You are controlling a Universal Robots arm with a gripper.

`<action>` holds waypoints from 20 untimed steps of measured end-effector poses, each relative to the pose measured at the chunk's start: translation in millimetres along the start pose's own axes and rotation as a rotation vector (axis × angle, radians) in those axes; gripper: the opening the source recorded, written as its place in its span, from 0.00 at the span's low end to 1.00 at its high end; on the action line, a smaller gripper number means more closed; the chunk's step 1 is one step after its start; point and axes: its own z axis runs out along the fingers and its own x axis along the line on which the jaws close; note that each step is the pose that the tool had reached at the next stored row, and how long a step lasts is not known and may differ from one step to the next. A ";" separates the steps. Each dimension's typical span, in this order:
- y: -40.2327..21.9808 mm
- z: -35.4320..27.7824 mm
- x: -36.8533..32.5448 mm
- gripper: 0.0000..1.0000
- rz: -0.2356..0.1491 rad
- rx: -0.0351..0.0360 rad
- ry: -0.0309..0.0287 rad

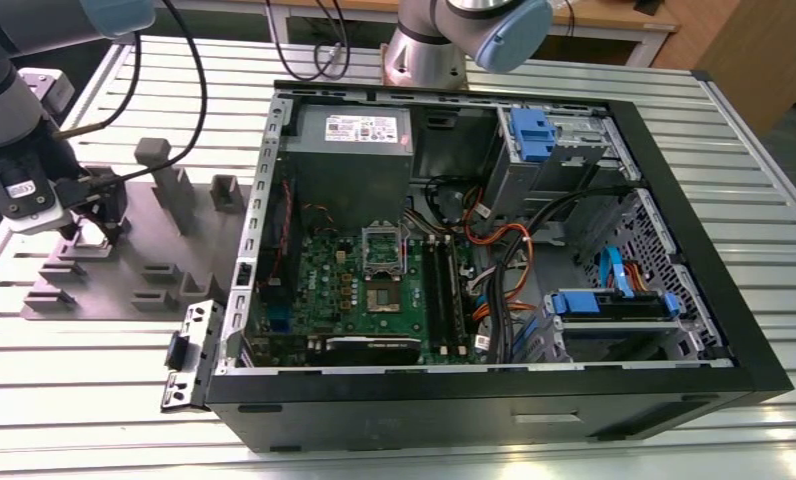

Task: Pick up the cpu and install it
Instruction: 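Pick up the cpu and move it towards the insertion slot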

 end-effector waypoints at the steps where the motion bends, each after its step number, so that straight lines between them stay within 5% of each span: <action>1: 0.0 -0.1 0.0 0.55 0.000 0.0000 0.0000; 10: -1.1 -0.1 -0.1 0.55 -0.001 0.0103 -0.0002; 20: -1.3 -0.1 0.0 0.55 -0.030 0.0107 0.0010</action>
